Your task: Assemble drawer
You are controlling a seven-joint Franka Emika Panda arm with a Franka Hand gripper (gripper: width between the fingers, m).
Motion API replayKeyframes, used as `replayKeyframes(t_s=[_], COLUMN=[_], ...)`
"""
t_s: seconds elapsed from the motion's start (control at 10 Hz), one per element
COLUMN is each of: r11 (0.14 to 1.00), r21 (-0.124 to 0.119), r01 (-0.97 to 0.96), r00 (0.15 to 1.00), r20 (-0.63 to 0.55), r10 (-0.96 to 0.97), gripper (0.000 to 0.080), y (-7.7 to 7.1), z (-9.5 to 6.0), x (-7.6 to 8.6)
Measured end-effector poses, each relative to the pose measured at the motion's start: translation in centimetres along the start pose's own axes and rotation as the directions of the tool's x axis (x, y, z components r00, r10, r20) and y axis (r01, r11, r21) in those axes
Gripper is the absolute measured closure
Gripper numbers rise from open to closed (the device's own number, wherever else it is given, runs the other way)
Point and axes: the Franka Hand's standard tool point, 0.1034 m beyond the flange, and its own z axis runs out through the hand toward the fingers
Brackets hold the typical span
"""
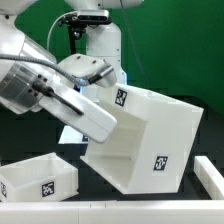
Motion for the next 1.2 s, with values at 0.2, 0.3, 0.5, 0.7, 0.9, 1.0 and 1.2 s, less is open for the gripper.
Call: replayKeyframes(t_s=[0.2, 0.3, 0.5, 0.7, 0.9, 1.0, 1.2], r11=[1.0, 1.0, 0.994, 0.984, 0.978, 0.979, 0.979], r21=[-0.002, -0.003, -0.001, -0.021, -0.019, -0.028, -0.041], r01=[0.002, 0.0, -0.108, -0.175, -0.207, -0.204, -0.199], r00=[1.0, 1.0, 0.994, 0.985, 0.978, 0.979, 0.98], r20=[-0.002, -0.001, -0.015, -0.003, 0.006, 0.007, 0.009], r10=[-0.002, 0.0, 0.108, 0.175, 0.207, 0.204, 0.2], gripper=[0.0734, 0.0734, 0.0735, 0.0734, 0.0734, 0.0734, 0.0734], y=[0.1, 0.2, 0.9, 0.6, 0.3, 0.3, 0.4], z=[0.0, 0.1, 1.8, 3.4, 3.9, 4.3, 4.6], x=[0.2, 0.2, -0.1, -0.8, -1.3, -1.5, -1.6])
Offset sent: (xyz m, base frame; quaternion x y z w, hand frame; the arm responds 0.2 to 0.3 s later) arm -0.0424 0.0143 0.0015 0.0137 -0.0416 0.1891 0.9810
